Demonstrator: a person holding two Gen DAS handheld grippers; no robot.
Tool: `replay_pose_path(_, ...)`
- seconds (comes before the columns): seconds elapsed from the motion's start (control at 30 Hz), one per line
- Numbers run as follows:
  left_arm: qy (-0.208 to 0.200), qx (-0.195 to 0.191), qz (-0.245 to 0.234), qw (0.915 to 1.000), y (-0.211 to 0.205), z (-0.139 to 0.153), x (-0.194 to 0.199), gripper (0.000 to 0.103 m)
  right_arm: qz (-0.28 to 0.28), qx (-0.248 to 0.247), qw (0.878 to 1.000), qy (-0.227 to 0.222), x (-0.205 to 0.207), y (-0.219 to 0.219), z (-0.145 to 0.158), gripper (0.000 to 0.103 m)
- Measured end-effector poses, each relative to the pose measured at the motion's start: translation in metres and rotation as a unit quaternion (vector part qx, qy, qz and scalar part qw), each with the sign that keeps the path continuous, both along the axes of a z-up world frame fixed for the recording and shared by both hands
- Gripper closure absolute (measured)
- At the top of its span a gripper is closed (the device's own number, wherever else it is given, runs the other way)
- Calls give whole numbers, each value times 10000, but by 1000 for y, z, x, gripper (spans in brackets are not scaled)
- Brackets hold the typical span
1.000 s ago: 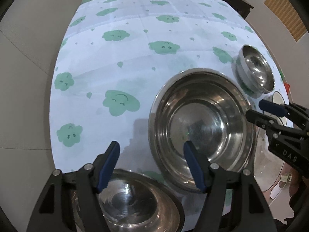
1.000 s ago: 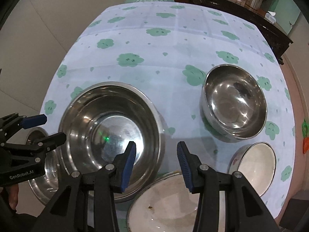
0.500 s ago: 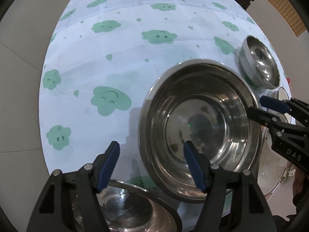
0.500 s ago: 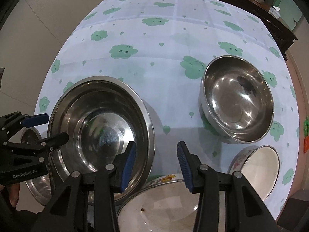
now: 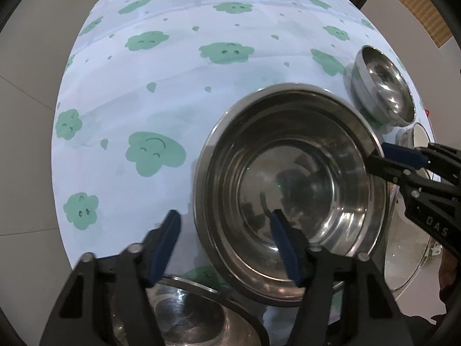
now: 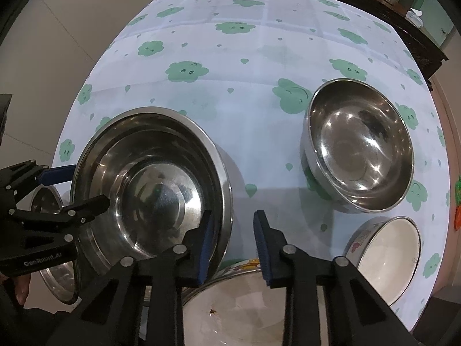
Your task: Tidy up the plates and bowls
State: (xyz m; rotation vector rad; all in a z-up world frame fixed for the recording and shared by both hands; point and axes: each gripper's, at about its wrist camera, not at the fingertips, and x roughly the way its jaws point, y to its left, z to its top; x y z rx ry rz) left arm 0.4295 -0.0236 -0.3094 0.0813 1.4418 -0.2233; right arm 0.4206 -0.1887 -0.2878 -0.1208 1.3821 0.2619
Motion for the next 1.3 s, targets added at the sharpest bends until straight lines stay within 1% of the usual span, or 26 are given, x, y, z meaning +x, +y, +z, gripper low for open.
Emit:
replay_pose_path(0.03,16,-17,-12,10000,-1,-1,0,58,16,9,10000,12,0,0,0,77)
replay_pose_path(0.1,29,-28,-31,10000,-1,-1,1,62,61,15,10000,24,0,2,-1,81)
replay_pose_path(0.13,22,0,-34,10000,-1,-1,1,64,71,27,10000,33,0,2,-2,82)
replay_pose_path(0.17,19,13,-37,10000,-3,-2,2,64,94,52,9999,57,0,3,-2,86)
replay_pose_path(0.2,15,25,-36,10000,-3,-2,3,64,125,68,9999,82,0,4,-3,88)
replay_pose_path(0.27,-6,73,-29,10000,-3,-3,4,70,169,66,9998,112,0,5,-3,89)
replay_pose_path(0.33,-34,115,-6,9999,-2,-4,6,79,183,53,9997,130,0,5,-4,89)
replay_pose_path(0.43,-68,184,13,9998,0,-4,9,87,170,72,9997,143,1,3,-4,89)
replay_pose_path(0.6,-126,249,-25,9996,0,-4,10,89,138,67,9998,151,2,2,-4,89)
replay_pose_path(0.77,-172,247,-28,9995,0,-3,8,90,84,89,9998,147,3,0,-2,89)
replay_pose_path(1.3,-329,205,-9,9992,8,14,10,90,76,42,10000,37,10,5,7,89)
